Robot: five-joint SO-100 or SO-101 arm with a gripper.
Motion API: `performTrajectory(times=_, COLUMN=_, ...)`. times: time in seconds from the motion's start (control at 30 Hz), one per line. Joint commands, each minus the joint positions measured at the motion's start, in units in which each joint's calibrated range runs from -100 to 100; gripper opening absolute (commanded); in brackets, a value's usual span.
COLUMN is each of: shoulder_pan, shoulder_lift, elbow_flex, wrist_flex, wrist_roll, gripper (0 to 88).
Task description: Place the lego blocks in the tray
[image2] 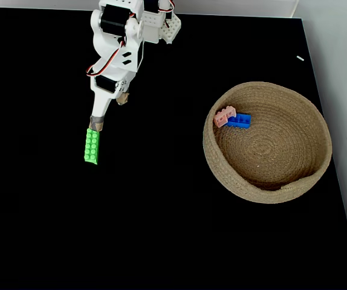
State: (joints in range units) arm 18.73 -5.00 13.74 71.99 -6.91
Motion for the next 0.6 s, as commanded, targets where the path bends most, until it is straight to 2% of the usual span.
performTrajectory(times=0.0, shoulder_pan=2.1, shoulder_lift=-1.4, elbow_flex=0.7, wrist_flex=-4.2, wrist_roll=3.4, gripper=38.4)
performTrajectory(times=0.07, shoulder_pan=3.3, shoulder_lift=-1.4, elbow_flex=2.2, wrist_flex=-6.0, wrist_roll=7.9, gripper=36.9)
performTrajectory(times=0.17, shoulder_pan=6.1, shoulder_lift=-1.2, elbow_flex=4.1, wrist_flex=-7.1, wrist_roll=17.2, gripper=35.8)
performTrajectory(times=0.33, shoulder_pan=10.7, shoulder_lift=2.1, elbow_flex=-1.8, wrist_flex=-6.0, wrist_roll=32.0, gripper=35.2)
performTrajectory(times=0.57, shoulder_pan=14.0, shoulder_lift=9.9, elbow_flex=-22.0, wrist_flex=7.5, wrist_roll=44.0, gripper=36.1)
